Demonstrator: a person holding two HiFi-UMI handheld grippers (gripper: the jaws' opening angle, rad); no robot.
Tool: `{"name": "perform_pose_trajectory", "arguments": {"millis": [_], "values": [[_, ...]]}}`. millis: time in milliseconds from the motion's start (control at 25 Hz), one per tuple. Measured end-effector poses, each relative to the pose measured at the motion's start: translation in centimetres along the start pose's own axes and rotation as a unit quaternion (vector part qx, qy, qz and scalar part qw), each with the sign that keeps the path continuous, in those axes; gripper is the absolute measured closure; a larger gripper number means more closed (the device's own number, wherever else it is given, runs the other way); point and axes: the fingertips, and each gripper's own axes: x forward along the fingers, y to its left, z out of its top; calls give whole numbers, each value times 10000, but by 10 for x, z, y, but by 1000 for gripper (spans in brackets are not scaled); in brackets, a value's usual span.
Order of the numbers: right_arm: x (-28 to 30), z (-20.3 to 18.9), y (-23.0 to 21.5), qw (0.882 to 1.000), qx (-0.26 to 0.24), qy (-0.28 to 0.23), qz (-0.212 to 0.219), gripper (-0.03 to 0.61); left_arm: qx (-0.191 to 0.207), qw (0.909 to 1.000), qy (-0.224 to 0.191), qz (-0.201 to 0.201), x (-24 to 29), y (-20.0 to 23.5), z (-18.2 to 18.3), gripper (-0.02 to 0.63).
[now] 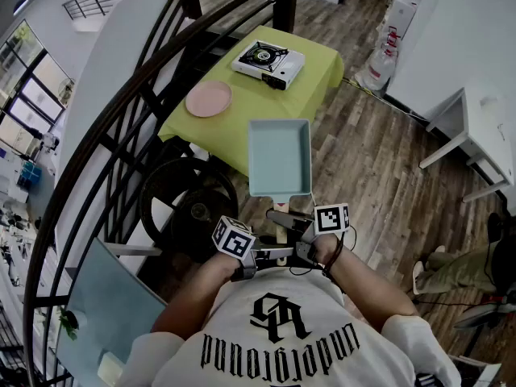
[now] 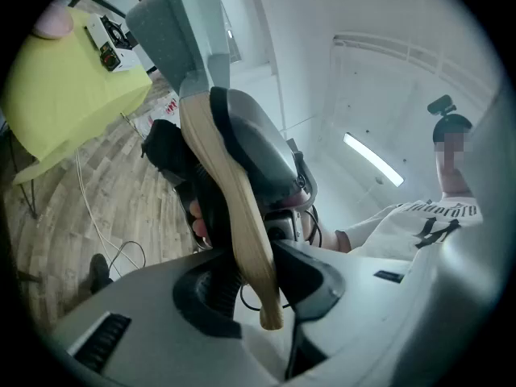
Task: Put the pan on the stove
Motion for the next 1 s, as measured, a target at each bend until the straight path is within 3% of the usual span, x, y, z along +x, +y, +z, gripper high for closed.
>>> {"name": "perform_pose_trajectory", "arguments": {"millis": [600,1000], "values": [[-10,20,-14,9999,141,13,64,434,-37,10000,50,50,15,14,20,492],[-38,90,-54,9999,157,-27,28,434,-205,9997,115,16,53,51,81,494]]}}
